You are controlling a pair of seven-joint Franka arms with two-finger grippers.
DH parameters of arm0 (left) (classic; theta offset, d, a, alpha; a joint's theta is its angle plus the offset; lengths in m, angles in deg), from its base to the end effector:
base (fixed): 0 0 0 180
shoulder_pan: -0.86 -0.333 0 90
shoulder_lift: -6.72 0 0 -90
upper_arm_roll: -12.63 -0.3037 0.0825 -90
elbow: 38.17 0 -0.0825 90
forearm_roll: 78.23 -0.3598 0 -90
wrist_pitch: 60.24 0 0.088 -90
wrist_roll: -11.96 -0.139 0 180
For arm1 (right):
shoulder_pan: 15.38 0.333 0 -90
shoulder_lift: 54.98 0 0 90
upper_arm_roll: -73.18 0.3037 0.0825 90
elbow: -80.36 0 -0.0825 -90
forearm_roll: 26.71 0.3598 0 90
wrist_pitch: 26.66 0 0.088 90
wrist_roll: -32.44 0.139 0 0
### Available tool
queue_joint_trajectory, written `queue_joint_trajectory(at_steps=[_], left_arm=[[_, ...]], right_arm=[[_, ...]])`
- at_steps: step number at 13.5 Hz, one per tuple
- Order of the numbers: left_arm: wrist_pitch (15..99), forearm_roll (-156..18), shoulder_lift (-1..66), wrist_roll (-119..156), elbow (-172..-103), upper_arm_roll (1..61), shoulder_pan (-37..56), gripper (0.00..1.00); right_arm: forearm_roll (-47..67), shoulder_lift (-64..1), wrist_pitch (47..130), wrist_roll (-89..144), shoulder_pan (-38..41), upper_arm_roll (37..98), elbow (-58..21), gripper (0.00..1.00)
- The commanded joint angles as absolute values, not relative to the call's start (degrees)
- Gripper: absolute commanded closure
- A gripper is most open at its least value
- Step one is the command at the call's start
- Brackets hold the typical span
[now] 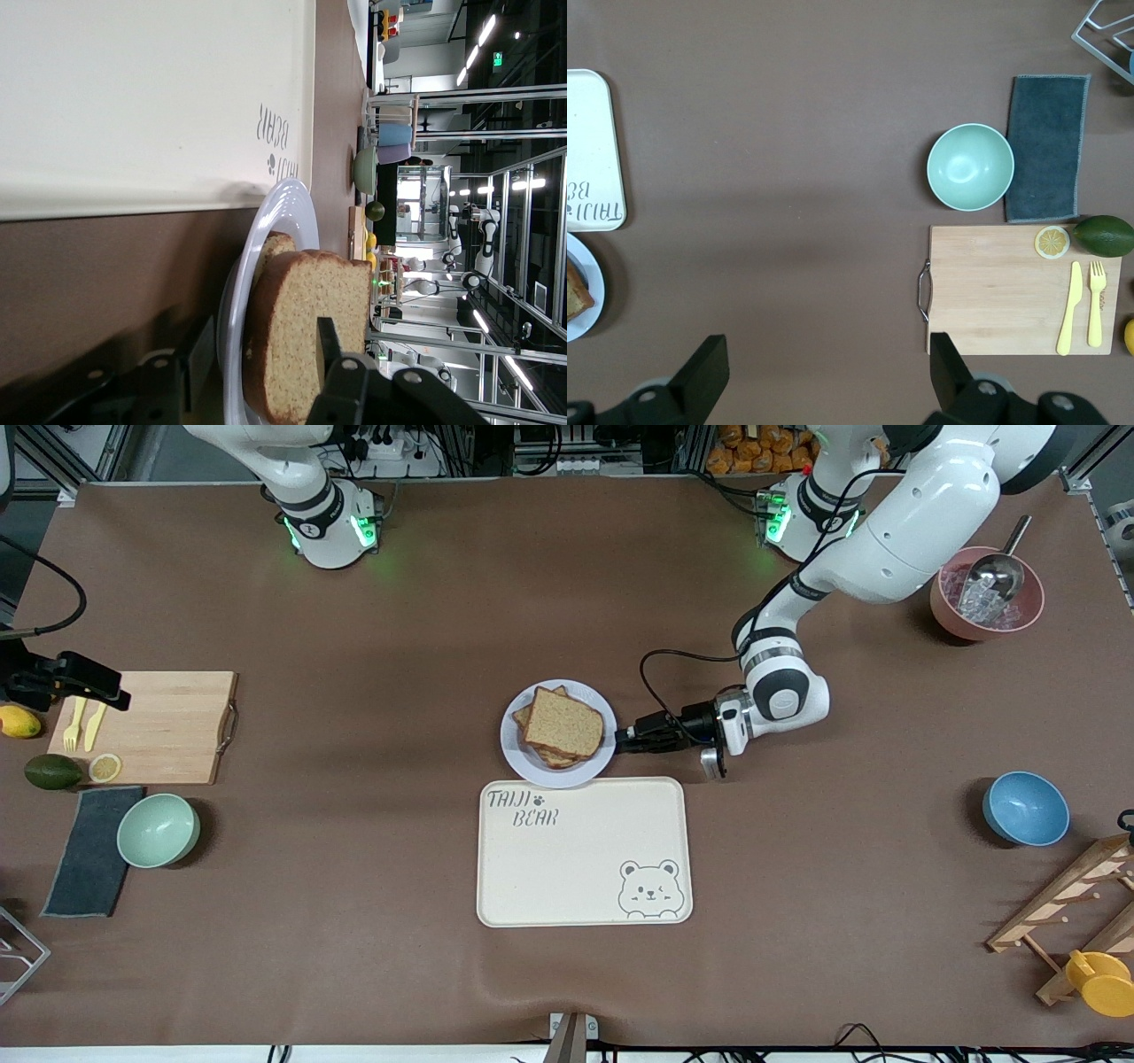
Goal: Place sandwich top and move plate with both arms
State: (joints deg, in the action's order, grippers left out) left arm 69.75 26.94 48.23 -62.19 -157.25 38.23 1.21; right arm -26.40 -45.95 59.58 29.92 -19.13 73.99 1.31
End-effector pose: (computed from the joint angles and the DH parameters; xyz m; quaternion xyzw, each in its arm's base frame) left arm 0.4648 -0.2971 0.1019 0.8006 0.0394 0.0388 0.5967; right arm 0.5687 -0.0291 0.5728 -0.9999 0.0036 0.0158 0.0046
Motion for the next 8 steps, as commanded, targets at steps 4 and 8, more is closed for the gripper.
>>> queue_joint_trajectory(at_steps=[4,8], left_arm=[[69.4,28.5,51.1,-63.6,-155.1,38.4,2.0,0.50],[69.4,28.5,51.5,-63.7,-155.0,38.3,2.9,0.53]], right_arm=[[-25.8,-48.0,58.0,31.1,-19.9,74.6,0.0,0.00],[-25.6,-47.5,58.7,31.0,-20.3,74.4,0.1,0.00]])
